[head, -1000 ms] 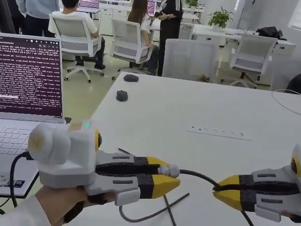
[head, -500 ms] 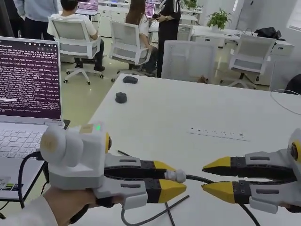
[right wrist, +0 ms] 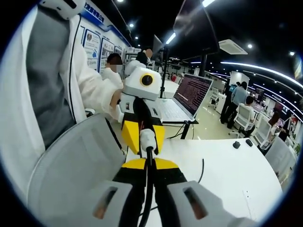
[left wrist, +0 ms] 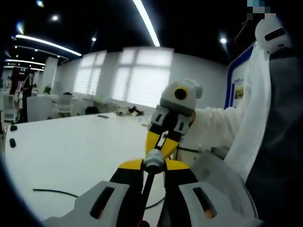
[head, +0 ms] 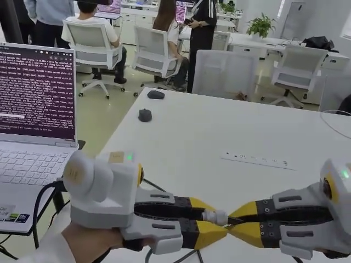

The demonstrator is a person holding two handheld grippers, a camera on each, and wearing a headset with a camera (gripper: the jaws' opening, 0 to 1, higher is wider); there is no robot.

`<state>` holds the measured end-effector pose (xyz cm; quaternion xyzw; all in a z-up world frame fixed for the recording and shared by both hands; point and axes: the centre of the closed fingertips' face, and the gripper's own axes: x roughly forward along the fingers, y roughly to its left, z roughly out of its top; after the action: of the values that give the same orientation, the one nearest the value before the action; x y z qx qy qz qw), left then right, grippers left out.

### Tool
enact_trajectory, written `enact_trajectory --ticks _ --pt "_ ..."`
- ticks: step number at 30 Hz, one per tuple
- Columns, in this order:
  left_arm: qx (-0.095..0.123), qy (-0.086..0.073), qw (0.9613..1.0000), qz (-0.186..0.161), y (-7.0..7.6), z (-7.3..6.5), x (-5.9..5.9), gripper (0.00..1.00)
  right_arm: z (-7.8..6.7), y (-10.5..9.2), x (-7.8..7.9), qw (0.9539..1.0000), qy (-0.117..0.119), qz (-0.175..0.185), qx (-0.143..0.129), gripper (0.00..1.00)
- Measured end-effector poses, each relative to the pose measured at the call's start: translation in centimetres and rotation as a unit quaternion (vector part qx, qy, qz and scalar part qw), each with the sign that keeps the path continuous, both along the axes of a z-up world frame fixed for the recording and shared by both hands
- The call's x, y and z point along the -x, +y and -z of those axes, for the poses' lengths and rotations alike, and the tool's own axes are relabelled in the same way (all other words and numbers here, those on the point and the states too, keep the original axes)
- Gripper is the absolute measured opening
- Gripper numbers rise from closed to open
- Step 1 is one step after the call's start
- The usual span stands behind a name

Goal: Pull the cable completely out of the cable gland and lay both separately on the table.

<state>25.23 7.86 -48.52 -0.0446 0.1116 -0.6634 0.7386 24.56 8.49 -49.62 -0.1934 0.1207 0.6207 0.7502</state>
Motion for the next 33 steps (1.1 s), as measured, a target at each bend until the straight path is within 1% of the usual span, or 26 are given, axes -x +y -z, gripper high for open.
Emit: enact_trajectory --ticks 5,8,10,16,18,20,25,29,33 --pt "0.003 0.004 1.0 -0.002 0.1 0.0 -0.2 0.16 0.2 0.0 -0.2 1.0 0.004 0.001 -0.004 0.02" --pt "0.0 0.001 1.0 0.0 0.1 0.1 -0.2 0.16 0.4 0.0 -0.3 1.0 0.004 0.0 -0.004 0.02" --pt "-0.002 0.0 1.0 -0.002 0.3 0.2 -0.3 0.16 0.6 -0.2 -0.4 1.0 0.005 0.002 -0.001 0.02" --pt "-0.002 0.007 0.9999 -0.013 1.3 0.4 -0.9 0.16 1.1 -1.1 -0.9 0.9998 0.008 0.017 -0.001 0.02" --pt "-0.004 0.009 0.9998 -0.017 1.4 0.5 -1.1 0.16 1.5 -1.6 -1.1 0.9996 0.014 0.025 0.001 0.02" --pt "-0.003 0.01 0.9997 -0.021 1.6 0.5 -1.2 0.16 2.2 -2.3 -1.3 0.9992 0.019 0.033 0.009 0.02" --pt "0.003 0.013 0.9995 -0.03 2.3 0.2 -1.7 0.16 3.6 -4.5 -1.8 0.9975 0.032 0.062 0.014 0.02" --pt "0.013 0.018 0.9991 -0.035 2.7 -0.2 -2.1 0.16 4.1 -5.8 -2.0 0.9961 0.037 0.078 0.018 0.02" --pt "0.016 0.019 0.999 -0.037 2.8 -0.4 -2.1 0.16 4.7 -6.7 -2.2 0.9946 0.042 0.091 0.025 0.02"
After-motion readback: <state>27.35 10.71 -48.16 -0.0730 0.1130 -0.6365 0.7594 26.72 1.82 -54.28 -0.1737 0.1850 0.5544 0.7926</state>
